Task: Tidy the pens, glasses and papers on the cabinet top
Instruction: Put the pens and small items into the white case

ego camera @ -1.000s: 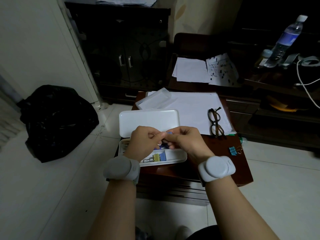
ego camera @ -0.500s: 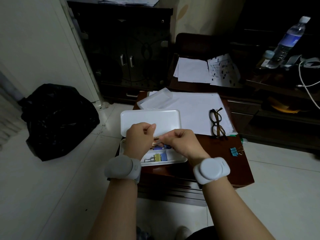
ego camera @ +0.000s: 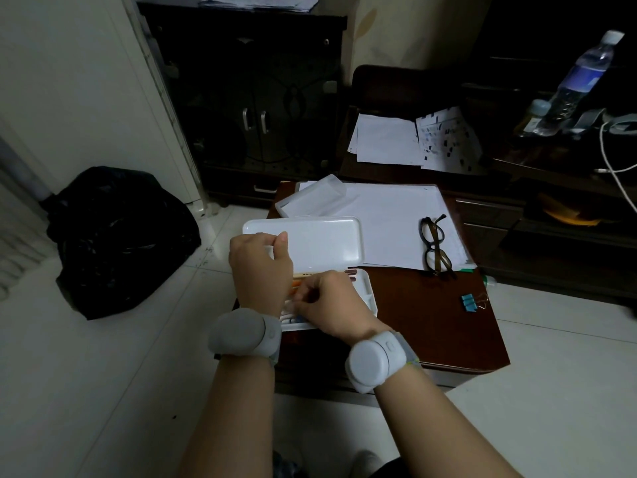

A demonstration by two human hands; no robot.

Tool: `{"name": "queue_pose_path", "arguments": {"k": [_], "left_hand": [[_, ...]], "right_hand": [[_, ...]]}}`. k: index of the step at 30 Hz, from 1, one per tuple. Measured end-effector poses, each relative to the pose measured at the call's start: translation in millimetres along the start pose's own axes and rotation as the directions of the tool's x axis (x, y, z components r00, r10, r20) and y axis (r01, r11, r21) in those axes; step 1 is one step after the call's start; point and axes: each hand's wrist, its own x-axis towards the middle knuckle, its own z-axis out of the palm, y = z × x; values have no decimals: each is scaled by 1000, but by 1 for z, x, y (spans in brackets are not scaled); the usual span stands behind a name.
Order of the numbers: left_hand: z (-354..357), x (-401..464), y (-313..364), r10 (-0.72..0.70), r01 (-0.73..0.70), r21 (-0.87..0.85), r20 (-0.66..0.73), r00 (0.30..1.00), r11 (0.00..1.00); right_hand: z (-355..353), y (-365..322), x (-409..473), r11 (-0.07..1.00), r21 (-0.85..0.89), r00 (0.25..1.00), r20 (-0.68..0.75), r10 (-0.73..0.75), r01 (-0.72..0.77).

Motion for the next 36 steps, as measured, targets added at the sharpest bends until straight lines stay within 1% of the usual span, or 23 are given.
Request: {"name": "queue_pose_path", "arguments": {"k": [7,15,21,24,27,31,33,36], "left_hand": [[0,0,-2,-4,4,23,-1,1000,1000],[4,2,-6,13,-13,11,16,1000,1000],[4,1,-6,28,-29,26,18,999,999],[5,0,-5,20,-21,22,18,1000,1000],[7,-2,-2,17,-18,23,28,999,1000],[7,-4,2,-7,6,15,31,1000,1000],[7,-6,6,1,-1,-5,58,998,1000],[10,-10,8,18,-10,-60,136,991,998]], "right_hand": [[2,-1,-1,997,-68,999,27,-30,32],[7,1,1,982,-180,998,3,-63,62],[6,1,-1,972,-233,999,32,-36,43],[3,0,-3,973,-227,999,34,-24,31],[-5,-1,-4,977,-214,1000,-7,-7,5],[-25,1,-4,984,-160,993,-100,61,-77],[-34,5,-5,983,-142,986,-138,97,-117],[-42,10,-7,980,-114,973,-186,139,-161]]}}
